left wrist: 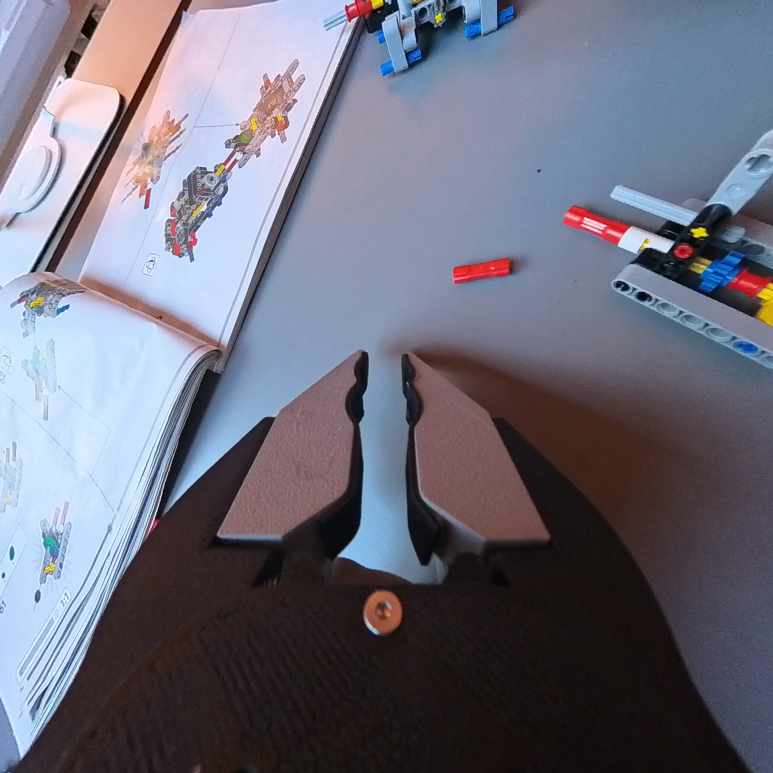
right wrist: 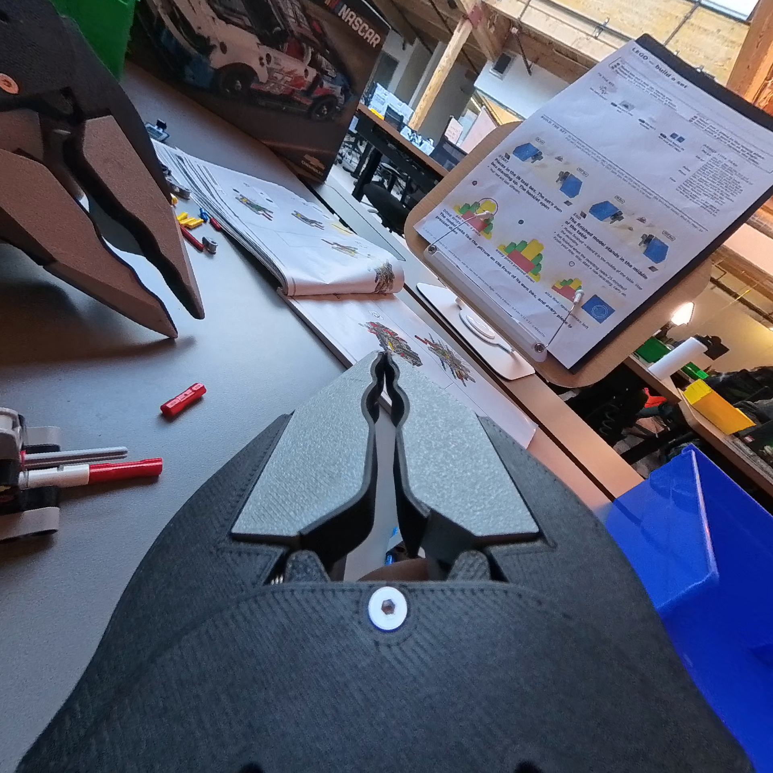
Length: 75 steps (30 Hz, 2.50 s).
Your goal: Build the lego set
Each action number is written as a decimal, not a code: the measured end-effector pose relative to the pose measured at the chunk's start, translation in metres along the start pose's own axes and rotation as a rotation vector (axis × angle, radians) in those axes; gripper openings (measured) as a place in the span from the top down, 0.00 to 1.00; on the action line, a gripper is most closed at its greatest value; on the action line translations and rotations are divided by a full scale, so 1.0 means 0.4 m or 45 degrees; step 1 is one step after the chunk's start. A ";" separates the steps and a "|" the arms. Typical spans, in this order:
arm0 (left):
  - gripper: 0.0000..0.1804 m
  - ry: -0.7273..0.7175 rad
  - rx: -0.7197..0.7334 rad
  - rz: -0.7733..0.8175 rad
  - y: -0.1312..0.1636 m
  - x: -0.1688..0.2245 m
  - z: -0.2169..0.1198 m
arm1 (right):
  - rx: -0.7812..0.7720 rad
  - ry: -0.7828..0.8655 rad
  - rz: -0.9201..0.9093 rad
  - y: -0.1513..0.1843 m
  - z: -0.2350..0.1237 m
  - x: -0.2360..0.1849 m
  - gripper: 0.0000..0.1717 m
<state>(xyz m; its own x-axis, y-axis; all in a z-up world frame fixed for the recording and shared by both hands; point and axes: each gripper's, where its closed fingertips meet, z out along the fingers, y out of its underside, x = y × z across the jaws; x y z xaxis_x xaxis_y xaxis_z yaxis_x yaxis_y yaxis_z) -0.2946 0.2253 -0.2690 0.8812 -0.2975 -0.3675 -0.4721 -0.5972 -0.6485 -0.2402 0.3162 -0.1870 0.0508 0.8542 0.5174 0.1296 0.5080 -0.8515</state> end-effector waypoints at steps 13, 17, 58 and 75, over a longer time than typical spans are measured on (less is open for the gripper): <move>0.94 0.007 0.007 -0.004 -0.002 0.003 0.001 | 0.006 0.006 -0.012 -0.001 -0.001 0.000 1.00; 0.94 0.006 0.007 -0.002 -0.002 0.002 0.002 | 0.006 0.006 -0.009 -0.001 -0.001 0.000 1.00; 0.91 -0.009 -0.006 -0.006 0.001 -0.006 -0.002 | 0.024 0.013 0.032 -0.007 -0.005 0.011 1.00; 0.88 0.192 0.125 -0.286 -0.036 0.003 -0.014 | 0.098 -0.040 0.171 -0.028 -0.019 0.012 1.00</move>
<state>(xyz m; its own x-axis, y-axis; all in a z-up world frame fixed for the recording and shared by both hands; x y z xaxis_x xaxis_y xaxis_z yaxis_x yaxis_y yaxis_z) -0.2865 0.2292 -0.2566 0.9545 -0.2777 -0.1084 -0.2581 -0.5877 -0.7668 -0.2338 0.3139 -0.1742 0.0313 0.9176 0.3962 0.0477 0.3946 -0.9176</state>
